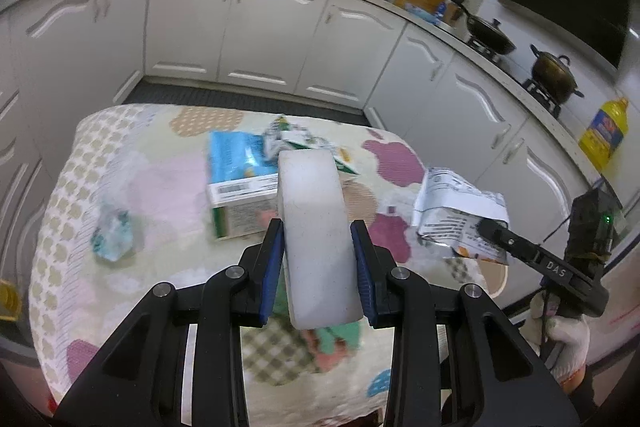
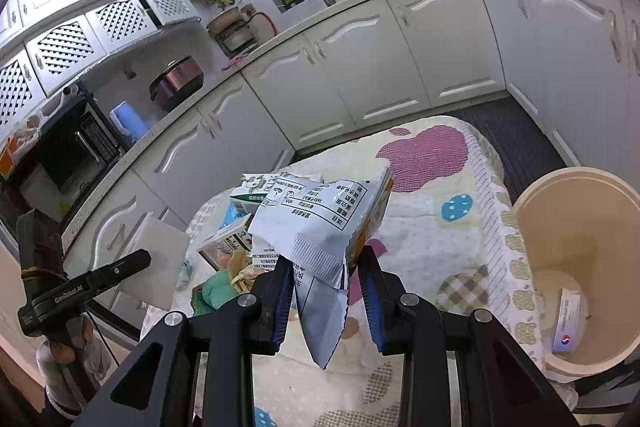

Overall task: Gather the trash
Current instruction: 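Carry the snack bag and foam block over the beige bucket with both grippers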

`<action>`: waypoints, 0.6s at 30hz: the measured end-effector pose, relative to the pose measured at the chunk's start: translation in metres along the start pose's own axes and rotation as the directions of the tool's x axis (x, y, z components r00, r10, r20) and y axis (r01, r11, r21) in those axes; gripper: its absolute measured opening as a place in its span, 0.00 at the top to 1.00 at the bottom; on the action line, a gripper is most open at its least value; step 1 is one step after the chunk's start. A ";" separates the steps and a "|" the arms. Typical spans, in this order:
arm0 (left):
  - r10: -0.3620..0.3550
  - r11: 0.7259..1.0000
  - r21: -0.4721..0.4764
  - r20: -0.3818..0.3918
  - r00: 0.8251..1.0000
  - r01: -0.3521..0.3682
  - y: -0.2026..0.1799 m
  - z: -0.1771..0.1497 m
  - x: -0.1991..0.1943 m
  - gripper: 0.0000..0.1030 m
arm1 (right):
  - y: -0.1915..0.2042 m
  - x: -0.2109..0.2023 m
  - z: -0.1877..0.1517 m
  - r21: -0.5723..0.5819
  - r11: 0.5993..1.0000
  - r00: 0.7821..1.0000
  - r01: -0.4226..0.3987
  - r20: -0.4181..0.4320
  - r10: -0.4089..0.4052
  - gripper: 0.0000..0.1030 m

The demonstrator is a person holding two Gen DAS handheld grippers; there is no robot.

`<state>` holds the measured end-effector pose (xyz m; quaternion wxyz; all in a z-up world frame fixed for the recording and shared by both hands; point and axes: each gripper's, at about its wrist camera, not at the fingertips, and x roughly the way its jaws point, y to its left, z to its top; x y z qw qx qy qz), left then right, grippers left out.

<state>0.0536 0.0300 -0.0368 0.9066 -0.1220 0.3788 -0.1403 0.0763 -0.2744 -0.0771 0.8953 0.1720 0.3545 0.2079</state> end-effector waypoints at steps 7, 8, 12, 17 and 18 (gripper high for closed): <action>-0.034 0.998 0.052 -0.023 0.999 0.036 -0.031 0.001 0.017 0.70 | -0.009 -0.012 0.000 0.010 1.000 1.000 0.019 0.017 -0.019 0.70; -0.038 0.997 0.059 -0.027 0.999 0.039 -0.035 0.001 0.020 0.70 | -0.010 -0.014 0.000 0.013 1.000 1.000 0.021 0.021 -0.021 0.70; -0.055 0.994 0.094 -0.046 0.997 0.059 -0.056 0.001 0.033 0.70 | -0.018 -0.023 0.002 0.026 0.999 0.999 0.035 0.041 -0.036 0.70; -0.078 0.987 0.136 -0.062 0.995 0.086 -0.084 0.003 0.047 0.70 | -0.033 -0.035 0.004 0.045 0.997 0.996 0.066 0.061 -0.068 0.70; -0.082 0.985 0.145 -0.065 0.995 0.090 -0.089 0.003 0.050 0.70 | -0.037 -0.037 0.005 0.050 0.996 0.995 0.074 0.065 -0.077 0.70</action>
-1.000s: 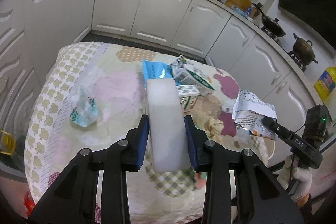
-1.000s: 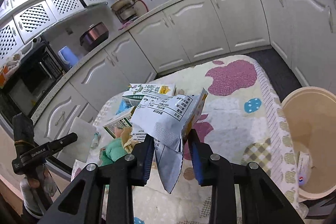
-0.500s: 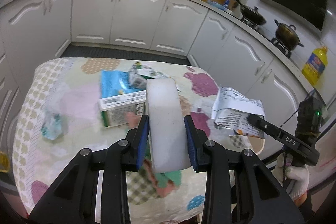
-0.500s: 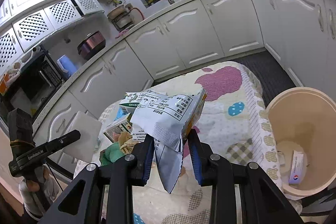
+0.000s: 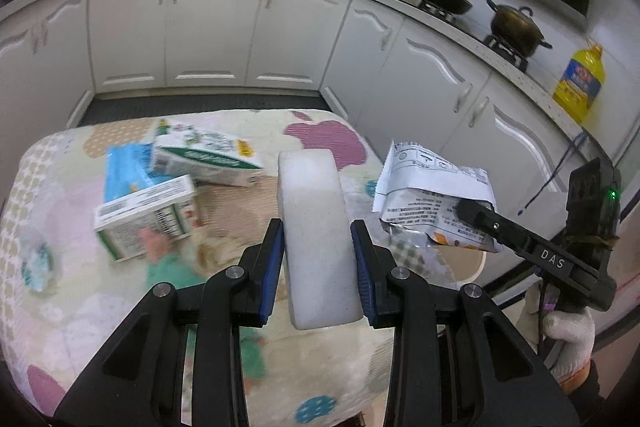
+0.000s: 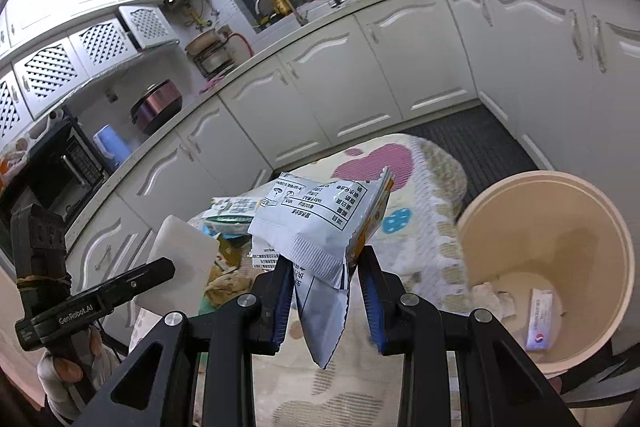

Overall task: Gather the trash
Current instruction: 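Carry the snack bag and foam block over the beige bucket with both grippers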

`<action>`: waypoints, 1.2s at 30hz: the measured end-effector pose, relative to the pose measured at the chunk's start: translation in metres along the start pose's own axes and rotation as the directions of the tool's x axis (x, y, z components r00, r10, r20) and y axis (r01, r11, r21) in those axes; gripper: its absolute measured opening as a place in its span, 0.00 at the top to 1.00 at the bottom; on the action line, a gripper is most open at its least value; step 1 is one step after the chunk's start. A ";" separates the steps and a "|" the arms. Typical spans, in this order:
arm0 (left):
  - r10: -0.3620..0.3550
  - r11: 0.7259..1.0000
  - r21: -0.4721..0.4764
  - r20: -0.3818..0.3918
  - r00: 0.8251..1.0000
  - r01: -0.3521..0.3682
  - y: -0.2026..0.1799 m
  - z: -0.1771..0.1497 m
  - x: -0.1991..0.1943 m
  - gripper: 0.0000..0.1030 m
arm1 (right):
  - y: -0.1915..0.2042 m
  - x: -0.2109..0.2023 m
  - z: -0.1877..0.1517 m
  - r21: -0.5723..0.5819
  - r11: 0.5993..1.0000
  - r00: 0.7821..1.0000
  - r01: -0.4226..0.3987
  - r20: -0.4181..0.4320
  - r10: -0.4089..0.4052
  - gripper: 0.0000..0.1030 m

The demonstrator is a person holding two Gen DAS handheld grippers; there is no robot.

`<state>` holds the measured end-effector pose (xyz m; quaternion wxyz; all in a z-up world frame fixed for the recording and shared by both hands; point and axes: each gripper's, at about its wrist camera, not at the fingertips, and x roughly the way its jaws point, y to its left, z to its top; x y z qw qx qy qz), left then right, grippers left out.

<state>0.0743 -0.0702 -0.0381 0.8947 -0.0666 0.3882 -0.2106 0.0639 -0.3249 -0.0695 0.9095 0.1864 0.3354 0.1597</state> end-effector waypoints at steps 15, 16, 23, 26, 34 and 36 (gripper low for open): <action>-0.075 0.989 0.119 -0.062 0.995 0.082 -0.079 0.017 0.059 0.70 | -0.060 -0.036 0.006 0.082 0.987 0.988 0.139 0.058 -0.143 0.70; -0.079 0.989 0.122 -0.066 0.995 0.087 -0.083 0.017 0.062 0.70 | -0.064 -0.038 0.005 0.085 0.985 0.986 0.152 0.060 -0.158 0.70; -0.112 0.983 0.136 -0.096 0.989 0.125 -0.109 0.023 0.086 0.70 | -0.085 -0.048 0.005 0.116 0.972 0.974 0.206 0.065 -0.215 0.70; -0.119 0.981 0.143 -0.106 0.987 0.134 -0.117 0.024 0.095 0.70 | -0.094 -0.052 0.002 0.131 0.967 0.971 0.219 0.066 -0.229 0.70; -0.148 0.977 0.136 -0.138 0.979 0.166 -0.135 0.023 0.125 0.70 | -0.107 -0.050 -0.004 0.128 0.947 0.952 0.295 0.039 -0.302 0.70; -0.156 0.976 0.127 -0.148 0.977 0.175 -0.138 0.023 0.133 0.70 | -0.112 -0.047 -0.005 0.126 0.941 0.947 0.315 0.025 -0.321 0.70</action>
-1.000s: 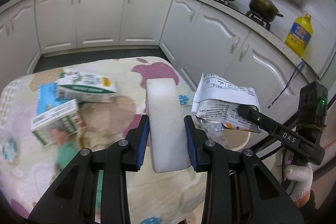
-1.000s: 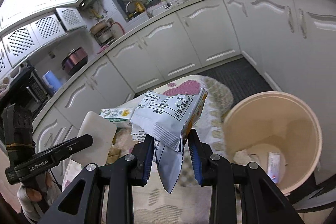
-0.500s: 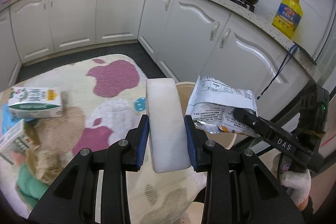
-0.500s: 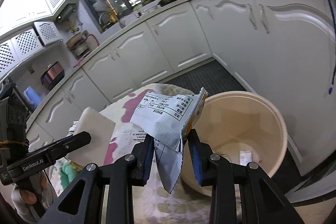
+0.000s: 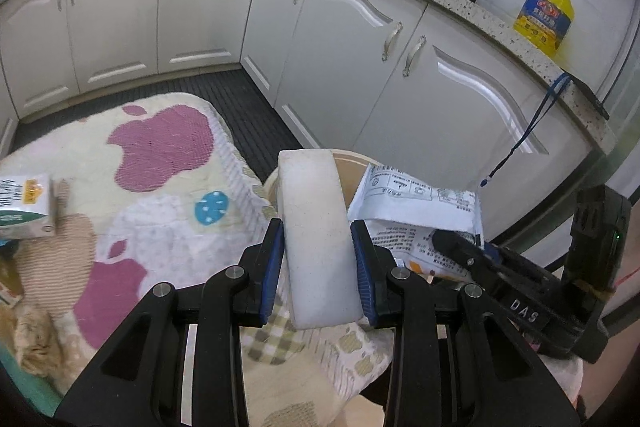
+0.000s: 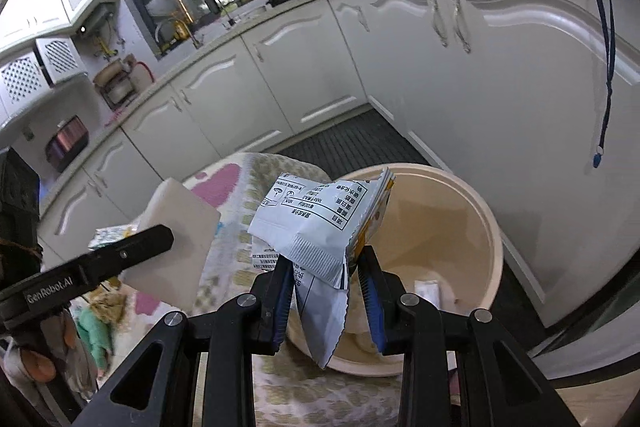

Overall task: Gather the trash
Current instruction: 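Carry the snack bag and foam block over the beige bucket with both grippers, then open both grippers to drop the snack bag and foam block into the bucket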

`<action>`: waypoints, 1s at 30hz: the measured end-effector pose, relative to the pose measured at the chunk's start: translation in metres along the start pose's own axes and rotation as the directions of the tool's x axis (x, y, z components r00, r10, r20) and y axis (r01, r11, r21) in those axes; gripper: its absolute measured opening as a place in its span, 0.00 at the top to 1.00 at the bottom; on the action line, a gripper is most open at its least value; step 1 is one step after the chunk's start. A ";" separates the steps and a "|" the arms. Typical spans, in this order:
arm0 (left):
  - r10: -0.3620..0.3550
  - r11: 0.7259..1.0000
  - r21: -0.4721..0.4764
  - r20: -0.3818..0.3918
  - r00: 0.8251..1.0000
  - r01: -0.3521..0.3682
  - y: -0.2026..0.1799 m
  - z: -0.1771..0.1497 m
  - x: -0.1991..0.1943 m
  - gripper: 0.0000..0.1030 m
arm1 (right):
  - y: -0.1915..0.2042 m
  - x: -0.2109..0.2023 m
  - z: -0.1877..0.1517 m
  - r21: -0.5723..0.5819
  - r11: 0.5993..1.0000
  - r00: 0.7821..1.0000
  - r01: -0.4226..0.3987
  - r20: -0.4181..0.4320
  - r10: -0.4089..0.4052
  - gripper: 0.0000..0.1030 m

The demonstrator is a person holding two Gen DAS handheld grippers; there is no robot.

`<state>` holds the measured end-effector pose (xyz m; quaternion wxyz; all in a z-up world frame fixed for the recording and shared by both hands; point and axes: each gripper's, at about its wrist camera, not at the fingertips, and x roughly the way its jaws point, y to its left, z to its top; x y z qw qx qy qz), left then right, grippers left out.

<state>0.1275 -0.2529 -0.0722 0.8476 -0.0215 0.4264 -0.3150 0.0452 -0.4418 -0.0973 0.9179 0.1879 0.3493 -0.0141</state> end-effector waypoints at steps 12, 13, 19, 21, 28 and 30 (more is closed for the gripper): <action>-0.034 0.999 -0.043 -0.023 0.999 0.033 -0.003 0.001 0.040 0.70 | -0.014 0.027 -0.008 -0.014 0.995 0.993 0.097 -0.066 -0.097 0.70; -0.035 0.998 -0.048 -0.023 0.999 0.034 -0.003 0.001 0.042 0.70 | -0.014 0.029 -0.008 -0.016 0.995 0.992 0.100 -0.074 -0.101 0.70; -0.037 0.998 -0.054 -0.024 0.999 0.035 -0.003 -0.001 0.051 0.68 | -0.017 0.034 -0.009 -0.019 0.993 0.989 0.119 -0.083 -0.120 0.68; -0.035 0.998 -0.055 -0.025 0.999 0.033 -0.001 -0.002 0.052 0.64 | -0.017 0.034 -0.008 -0.015 0.991 0.988 0.135 -0.080 -0.135 0.56; -0.005 0.999 -0.051 -0.019 1.000 0.004 0.002 -0.004 0.044 0.44 | -0.016 0.030 -0.010 -0.008 0.989 0.986 0.147 -0.073 -0.147 0.51; -0.003 0.999 -0.050 -0.018 1.000 0.002 0.002 -0.005 0.042 0.44 | -0.015 0.030 -0.010 -0.009 0.990 0.987 0.141 -0.073 -0.141 0.51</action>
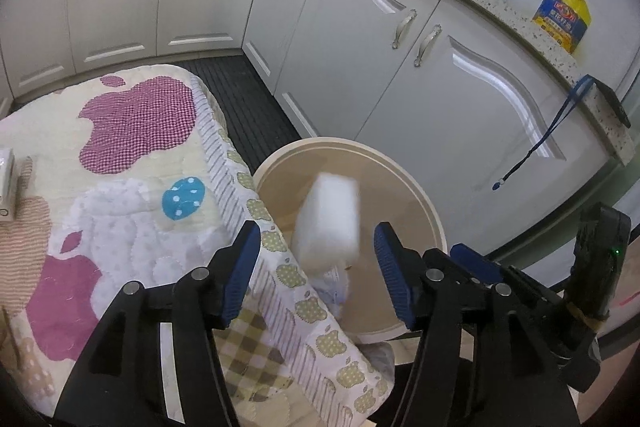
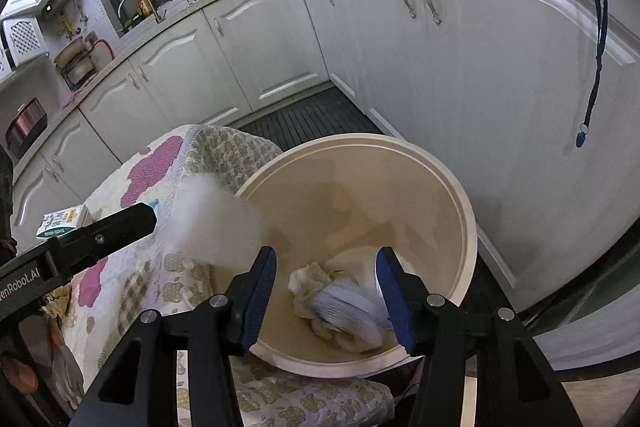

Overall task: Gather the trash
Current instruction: 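Open both grippers to drop the snack bag and foam block into the bucket, then move both tools back over the trash on the table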

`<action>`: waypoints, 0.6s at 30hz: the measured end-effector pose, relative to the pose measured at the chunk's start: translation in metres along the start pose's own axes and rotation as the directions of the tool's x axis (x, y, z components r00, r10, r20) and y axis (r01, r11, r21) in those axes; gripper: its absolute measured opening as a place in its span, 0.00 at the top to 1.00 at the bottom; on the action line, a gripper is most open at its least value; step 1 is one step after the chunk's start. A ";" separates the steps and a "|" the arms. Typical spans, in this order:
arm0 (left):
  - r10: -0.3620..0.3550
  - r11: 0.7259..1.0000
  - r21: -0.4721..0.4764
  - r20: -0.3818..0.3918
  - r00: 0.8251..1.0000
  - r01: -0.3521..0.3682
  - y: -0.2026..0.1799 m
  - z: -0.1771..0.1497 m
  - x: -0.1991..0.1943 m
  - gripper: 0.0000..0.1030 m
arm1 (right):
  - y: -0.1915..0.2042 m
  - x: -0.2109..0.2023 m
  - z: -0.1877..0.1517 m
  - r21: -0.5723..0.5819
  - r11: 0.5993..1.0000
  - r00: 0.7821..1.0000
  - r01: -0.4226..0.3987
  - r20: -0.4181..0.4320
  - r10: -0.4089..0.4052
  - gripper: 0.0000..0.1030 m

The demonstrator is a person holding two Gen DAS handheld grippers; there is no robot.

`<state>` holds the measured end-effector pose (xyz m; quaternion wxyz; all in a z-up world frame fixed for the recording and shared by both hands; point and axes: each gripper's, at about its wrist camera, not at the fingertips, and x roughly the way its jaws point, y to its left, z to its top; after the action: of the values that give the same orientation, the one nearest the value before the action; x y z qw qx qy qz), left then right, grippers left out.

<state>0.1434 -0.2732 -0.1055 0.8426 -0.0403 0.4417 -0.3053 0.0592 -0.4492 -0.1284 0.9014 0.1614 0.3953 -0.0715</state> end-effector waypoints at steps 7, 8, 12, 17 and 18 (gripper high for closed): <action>0.006 1.000 0.006 0.007 1.000 -0.006 0.000 -0.002 -0.007 0.41 | 0.005 -0.005 0.000 -0.009 1.000 1.000 -0.010 0.008 0.010 0.51; 0.006 1.000 0.006 0.007 1.000 -0.006 0.001 -0.003 -0.008 0.40 | 0.004 -0.005 0.000 -0.009 1.000 1.000 -0.011 0.008 0.011 0.51; 0.012 1.000 0.006 0.011 1.000 -0.012 0.002 -0.004 -0.012 0.40 | 0.006 -0.006 0.000 -0.007 1.000 1.000 -0.012 0.008 0.013 0.51; 0.026 1.000 0.013 0.029 0.999 -0.027 0.003 -0.005 -0.022 0.40 | 0.013 -0.009 0.000 -0.020 1.000 1.000 -0.021 0.017 0.021 0.51; 0.032 0.999 0.016 0.034 0.999 -0.033 0.004 -0.006 -0.026 0.40 | 0.015 -0.010 0.000 -0.023 0.999 1.000 -0.023 0.019 0.024 0.51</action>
<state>0.1299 -0.2550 -0.0917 0.8552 -0.0313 0.4253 -0.2945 0.0560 -0.4355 -0.1175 0.9077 0.1553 0.3856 -0.0579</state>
